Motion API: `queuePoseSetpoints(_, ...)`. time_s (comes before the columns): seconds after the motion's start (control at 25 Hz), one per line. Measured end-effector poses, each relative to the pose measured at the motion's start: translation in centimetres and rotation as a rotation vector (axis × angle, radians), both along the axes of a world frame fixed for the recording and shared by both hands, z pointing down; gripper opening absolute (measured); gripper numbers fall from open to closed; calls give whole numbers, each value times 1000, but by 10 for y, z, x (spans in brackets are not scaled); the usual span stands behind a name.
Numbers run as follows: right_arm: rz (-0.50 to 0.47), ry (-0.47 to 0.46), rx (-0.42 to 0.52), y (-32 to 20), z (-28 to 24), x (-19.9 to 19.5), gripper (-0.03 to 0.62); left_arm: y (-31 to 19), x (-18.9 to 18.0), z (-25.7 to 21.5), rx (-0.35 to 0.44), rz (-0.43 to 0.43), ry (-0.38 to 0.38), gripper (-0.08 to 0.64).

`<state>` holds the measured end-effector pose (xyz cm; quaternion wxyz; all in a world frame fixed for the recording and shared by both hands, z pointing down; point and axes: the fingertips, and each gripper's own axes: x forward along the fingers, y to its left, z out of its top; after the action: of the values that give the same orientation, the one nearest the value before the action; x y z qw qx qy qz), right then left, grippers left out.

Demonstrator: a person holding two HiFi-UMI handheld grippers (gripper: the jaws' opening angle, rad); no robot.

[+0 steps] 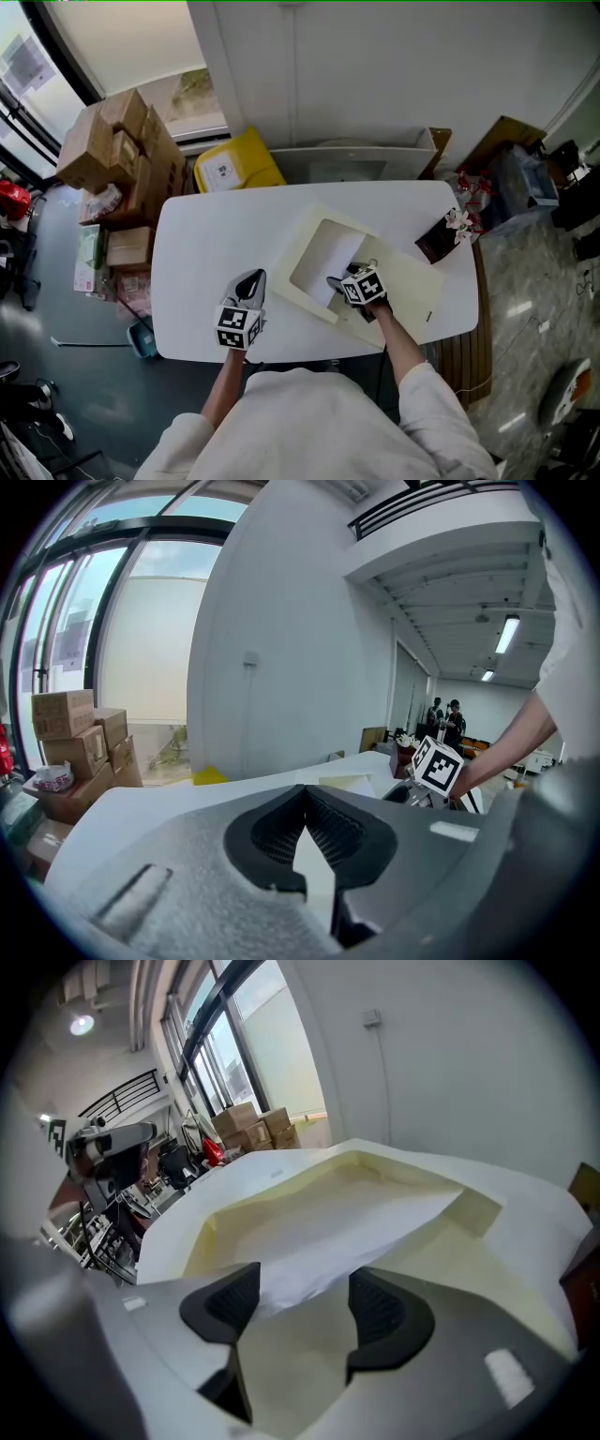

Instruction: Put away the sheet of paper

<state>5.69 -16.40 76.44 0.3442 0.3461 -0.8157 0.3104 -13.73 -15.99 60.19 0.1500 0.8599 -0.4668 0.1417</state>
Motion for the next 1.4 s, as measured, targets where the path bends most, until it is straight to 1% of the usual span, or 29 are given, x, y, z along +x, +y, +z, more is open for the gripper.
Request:
queuePoseSetpoints(0.08,30,-6,2,-1,-3,4,296,-1,1,-2,4,7,3,2)
queuePoseSetpoints(0.2,80,-14,12,-3,-7,14,297,-2,4,-3,10,18,8,2)
queuePoseSetpoints(0.4,138,28,59,-2,-15,31,298,0,6,-5,12,38,14,2)
queuePoseSetpoints(0.52,178,31,91,1,-21,39,295,0,12,-5,15,57,18,2)
queuePoseSetpoints(0.64,220,35,136,3,-29,46,249,1,18,-6,18,77,20,2)
queuePoseSetpoints(0.84,308,57,236,8,-51,61,128,3,28,-9,24,111,24,2)
queuePoseSetpoints(0.92,358,67,283,11,-62,72,79,3,33,-10,27,124,25,2)
queuePoseSetpoints(1.04,441,76,346,18,-79,88,23,3,40,-11,32,144,27,2)
queuePoseSetpoints(1.12,490,82,382,26,-89,99,0,3,45,-12,36,158,29,2)
queuePoseSetpoints(1.4,594,108,459,59,-111,130,0,2,67,-18,52,207,40,2)
